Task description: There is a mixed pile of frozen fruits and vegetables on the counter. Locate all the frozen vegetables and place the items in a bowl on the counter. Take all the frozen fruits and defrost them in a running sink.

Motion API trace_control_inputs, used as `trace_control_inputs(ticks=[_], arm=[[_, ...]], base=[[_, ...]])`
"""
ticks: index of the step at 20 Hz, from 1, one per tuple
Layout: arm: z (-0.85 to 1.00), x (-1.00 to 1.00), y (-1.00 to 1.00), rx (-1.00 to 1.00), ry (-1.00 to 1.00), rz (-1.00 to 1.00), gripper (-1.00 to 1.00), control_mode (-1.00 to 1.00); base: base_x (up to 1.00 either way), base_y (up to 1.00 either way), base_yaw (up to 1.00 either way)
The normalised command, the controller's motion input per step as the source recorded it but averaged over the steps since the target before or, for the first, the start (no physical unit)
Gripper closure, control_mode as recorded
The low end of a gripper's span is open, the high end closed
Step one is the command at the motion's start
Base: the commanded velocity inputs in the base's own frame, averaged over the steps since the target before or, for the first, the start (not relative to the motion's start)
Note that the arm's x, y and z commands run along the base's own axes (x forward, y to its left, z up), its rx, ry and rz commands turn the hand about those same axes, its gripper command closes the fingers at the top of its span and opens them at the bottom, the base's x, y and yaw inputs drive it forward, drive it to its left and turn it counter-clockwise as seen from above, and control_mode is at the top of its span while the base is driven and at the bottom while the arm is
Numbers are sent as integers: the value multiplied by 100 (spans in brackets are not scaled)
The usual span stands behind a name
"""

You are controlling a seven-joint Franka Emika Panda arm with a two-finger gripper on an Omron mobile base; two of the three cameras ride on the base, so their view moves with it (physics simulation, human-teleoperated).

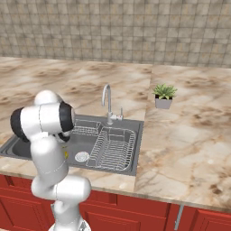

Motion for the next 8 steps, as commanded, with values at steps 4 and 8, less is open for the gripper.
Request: trace_control_inputs(ticks=[4,8], arm=[[100,-4,0,3,23,0,-100,-100],[100,-3,9,-1,22,0,-100,-100]], base=[[0,0,0],[0,0,0]])
